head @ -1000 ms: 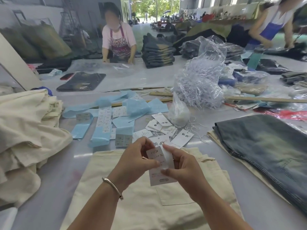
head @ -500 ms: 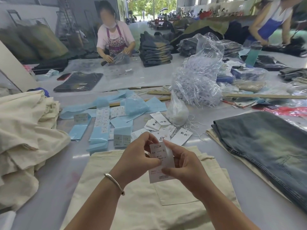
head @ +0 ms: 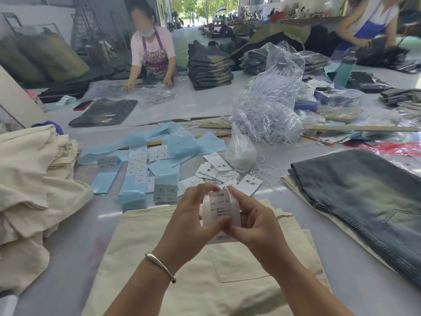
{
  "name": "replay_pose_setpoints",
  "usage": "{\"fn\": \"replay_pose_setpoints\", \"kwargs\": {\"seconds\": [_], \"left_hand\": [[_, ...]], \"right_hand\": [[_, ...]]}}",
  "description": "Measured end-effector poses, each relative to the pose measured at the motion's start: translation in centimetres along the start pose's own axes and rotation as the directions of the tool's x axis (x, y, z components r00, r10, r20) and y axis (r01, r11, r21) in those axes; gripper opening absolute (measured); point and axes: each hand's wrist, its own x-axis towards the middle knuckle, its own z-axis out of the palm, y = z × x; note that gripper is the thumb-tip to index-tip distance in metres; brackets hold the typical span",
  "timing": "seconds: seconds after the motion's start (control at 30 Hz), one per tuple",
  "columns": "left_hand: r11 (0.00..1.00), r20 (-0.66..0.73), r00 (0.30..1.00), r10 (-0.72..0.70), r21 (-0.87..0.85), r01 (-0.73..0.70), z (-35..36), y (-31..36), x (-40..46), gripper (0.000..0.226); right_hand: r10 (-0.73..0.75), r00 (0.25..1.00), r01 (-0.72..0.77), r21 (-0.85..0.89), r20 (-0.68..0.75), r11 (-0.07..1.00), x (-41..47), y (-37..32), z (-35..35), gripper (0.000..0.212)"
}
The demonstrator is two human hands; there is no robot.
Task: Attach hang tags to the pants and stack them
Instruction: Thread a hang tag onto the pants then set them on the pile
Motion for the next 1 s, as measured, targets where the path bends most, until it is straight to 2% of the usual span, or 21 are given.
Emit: {"fn": "replay_pose_setpoints", "kwargs": {"seconds": [0.03, 0.13, 0.2, 0.23, 0.3, 0.37, 0.43, 0.6, 0.73, 0.83, 1.0], "left_hand": [[0.999, -0.004, 1.0, -0.014, -0.033, 0.013, 0.1, 0.1, -0.1, 0.059], [0.976, -0.025, 0.991, -0.129, -0.178, 0.122, 0.2, 0.1, -0.3, 0.098], [0.935, -0.029, 0.968, -0.249, -0.267, 0.232, 0.5, 0.0, -0.5, 0.107], [0.907, -0.033, 0.949, -0.312, -0.309, 0.287, 0.8, 0.0, -0.6, 0.102], [0.836, -0.027, 0.917, -0.398, -0.422, 0.351, 1.4, -0.4, -0.8, 0.071], [0.794, -0.002, 0.917, -0.399, -0.501, 0.344, 1.8, -0.5, -1.1, 0.034], [0.783, 0.005, 0.928, -0.374, -0.535, 0.318, 1.9, -0.5, -1.4, 0.018], [0.72, 0.103, 0.936, -0.336, -0.613, 0.326, 2.1, 0.1, -1.4, 0.02], [0.685, 0.207, 0.931, -0.3, -0.633, 0.361, 2.1, 0.0, -1.6, 0.019], [0.65, 0.265, 0.925, -0.271, -0.659, 0.379, 2.2, 0.2, -1.8, 0.027], [0.691, 0.26, 0.925, -0.276, -0.615, 0.379, 2.5, 0.4, -1.6, 0.025]], "right_hand": [[-0.008, 1.0, 0.008, 0.007, -0.007, 1.0, 0.0, 0.0, 0.0, 0.072], [0.001, 1.0, -0.002, 0.067, 0.005, 0.998, -0.1, 0.1, 0.1, 0.076], [0.015, 1.0, -0.017, 0.139, 0.015, 0.99, -0.2, 0.2, 0.3, 0.078], [0.02, 1.0, -0.022, 0.179, 0.013, 0.984, -0.3, 0.3, 0.3, 0.079], [0.032, 0.999, -0.031, 0.25, 0.0, 0.968, -0.2, 0.4, 0.3, 0.078], [0.041, 0.999, -0.032, 0.296, -0.023, 0.955, -0.1, 0.6, 0.2, 0.075], [0.05, 0.998, -0.033, 0.34, -0.042, 0.94, -0.1, 0.6, 0.2, 0.073], [0.107, 0.991, -0.065, 0.42, -0.079, 0.905, 0.0, 0.0, 0.3, 0.08], [0.234, 0.965, -0.157, 0.459, -0.116, 0.874, 0.5, -0.4, 0.2, 0.066], [0.251, 0.959, -0.167, 0.46, -0.128, 0.872, 0.8, -0.8, 0.1, 0.054], [0.243, 0.957, -0.157, 0.418, -0.16, 0.895, 0.9, -1.1, 0.3, 0.047]]}}
